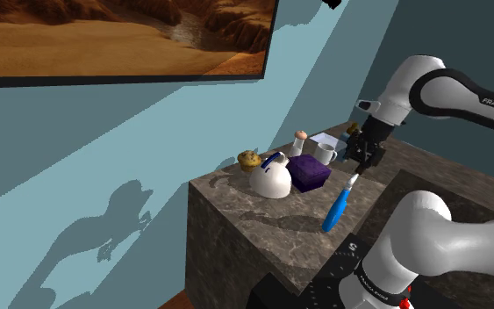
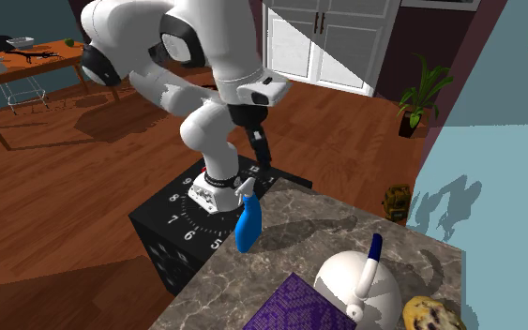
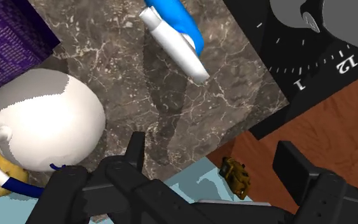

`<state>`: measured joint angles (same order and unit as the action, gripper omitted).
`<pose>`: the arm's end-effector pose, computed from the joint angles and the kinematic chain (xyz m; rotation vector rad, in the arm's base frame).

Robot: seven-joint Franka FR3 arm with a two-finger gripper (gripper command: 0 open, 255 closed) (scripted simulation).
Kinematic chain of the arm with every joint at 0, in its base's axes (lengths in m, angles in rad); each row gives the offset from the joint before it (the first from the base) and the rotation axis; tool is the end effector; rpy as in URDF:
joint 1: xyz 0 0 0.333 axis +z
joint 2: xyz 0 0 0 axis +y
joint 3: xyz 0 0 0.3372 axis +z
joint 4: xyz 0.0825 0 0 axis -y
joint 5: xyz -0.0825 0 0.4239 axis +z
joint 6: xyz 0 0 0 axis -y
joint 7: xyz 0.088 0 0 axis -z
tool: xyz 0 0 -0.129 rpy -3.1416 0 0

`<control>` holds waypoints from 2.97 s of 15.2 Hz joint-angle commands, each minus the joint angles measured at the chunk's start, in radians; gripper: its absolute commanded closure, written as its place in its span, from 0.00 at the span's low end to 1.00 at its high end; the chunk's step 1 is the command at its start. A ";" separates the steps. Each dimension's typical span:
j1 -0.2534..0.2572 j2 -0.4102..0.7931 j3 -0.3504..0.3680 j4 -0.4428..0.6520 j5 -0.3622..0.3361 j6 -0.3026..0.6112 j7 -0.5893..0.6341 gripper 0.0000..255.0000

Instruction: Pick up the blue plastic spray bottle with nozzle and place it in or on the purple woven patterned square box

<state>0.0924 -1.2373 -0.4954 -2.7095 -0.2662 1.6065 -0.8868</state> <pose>0.2240 -0.1343 0.4887 -2.7708 -1.1390 -0.2579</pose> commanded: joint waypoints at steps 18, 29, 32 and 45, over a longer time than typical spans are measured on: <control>0.191 -0.024 -0.799 -0.023 -0.450 0.085 -0.847 0.00; 0.188 -0.020 -0.828 -0.049 -0.477 0.114 -0.843 1.00; 0.188 -0.020 -0.828 -0.049 -0.477 0.114 -0.843 1.00; 0.184 -0.043 -0.721 -0.014 -0.390 0.040 -0.826 1.00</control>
<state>0.2741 -1.2782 -1.2333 -2.7317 -0.6704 1.6580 -1.7161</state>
